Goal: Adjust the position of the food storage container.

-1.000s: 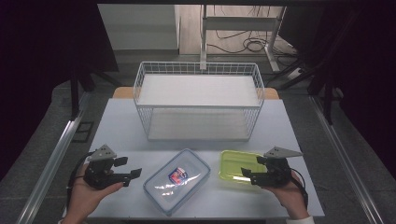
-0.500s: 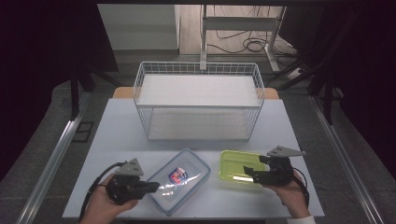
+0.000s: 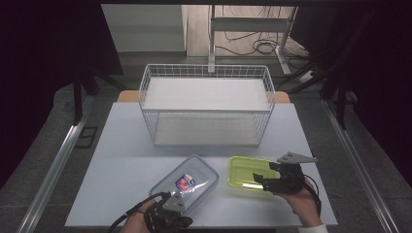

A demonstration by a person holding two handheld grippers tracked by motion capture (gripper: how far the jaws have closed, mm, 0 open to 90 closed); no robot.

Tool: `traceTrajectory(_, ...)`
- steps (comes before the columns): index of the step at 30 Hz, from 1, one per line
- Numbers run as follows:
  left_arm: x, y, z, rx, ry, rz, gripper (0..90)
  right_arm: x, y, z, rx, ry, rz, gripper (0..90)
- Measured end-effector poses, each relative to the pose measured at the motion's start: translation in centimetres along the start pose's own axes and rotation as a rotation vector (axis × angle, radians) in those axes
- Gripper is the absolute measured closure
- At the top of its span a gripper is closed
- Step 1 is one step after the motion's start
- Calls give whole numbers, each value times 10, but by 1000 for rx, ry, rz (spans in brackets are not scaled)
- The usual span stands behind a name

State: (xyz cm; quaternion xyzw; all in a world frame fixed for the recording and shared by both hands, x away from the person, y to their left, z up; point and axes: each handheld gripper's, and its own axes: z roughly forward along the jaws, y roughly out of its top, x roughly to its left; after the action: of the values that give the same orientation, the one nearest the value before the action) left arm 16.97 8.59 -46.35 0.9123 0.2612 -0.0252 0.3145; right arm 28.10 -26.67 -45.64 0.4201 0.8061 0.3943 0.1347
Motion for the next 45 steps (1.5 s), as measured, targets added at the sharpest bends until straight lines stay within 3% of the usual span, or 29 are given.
traceTrajectory(5,-2,-1,11,36,0,13,900,0,0,-1,-3,1,-1,217)
traceTrajectory(11,2,-5,16,61,53,9,900,-2,-1,-1,-4,-4,7,217)
traceTrajectory(20,8,-6,15,54,26,-6,900,-3,-1,-2,-8,-4,6,217)
traceTrajectory(32,41,-20,0,42,62,-94,900,-3,-2,-2,-6,-5,9,217)
traceTrajectory(45,67,-34,-15,36,99,-148,900,-4,-2,-3,-7,-9,11,217)
